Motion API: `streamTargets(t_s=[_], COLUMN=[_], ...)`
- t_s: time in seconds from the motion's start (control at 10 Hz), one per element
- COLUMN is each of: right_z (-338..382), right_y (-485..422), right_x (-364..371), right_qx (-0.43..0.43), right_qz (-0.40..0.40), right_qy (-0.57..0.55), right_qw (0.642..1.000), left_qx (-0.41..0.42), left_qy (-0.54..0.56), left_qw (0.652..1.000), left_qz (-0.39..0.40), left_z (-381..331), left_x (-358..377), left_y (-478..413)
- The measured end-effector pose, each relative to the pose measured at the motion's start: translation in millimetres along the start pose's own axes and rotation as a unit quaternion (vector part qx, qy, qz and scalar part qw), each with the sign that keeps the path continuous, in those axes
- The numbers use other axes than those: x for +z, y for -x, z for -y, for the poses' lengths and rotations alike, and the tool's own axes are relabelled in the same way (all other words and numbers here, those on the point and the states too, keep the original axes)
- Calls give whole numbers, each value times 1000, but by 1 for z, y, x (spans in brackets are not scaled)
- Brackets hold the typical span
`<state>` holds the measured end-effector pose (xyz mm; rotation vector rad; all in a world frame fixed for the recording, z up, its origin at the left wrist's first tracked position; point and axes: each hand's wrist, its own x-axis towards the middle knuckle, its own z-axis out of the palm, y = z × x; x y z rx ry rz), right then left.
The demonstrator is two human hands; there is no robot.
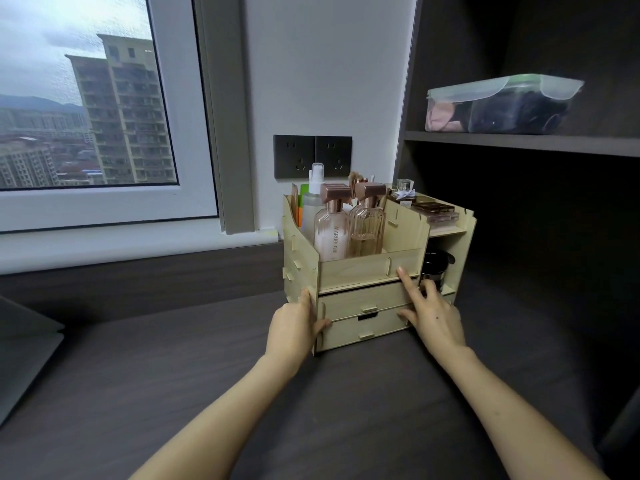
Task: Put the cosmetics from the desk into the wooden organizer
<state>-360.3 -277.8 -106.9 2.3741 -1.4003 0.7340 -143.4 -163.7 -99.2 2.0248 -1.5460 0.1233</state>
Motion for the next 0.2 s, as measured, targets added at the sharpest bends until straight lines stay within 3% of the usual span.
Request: streamTargets(t_s=[0.2], right_z=[20], right_y=[3], right_x=[-18], right_qx=[-72], right_qz=[-164], right_qy=[14], right_qw=[984], left_qx=[-17], left_qy=[29], left_qw=[999], left_qz=[-17], left_z=[14], left_x=[-31], left_y=[0])
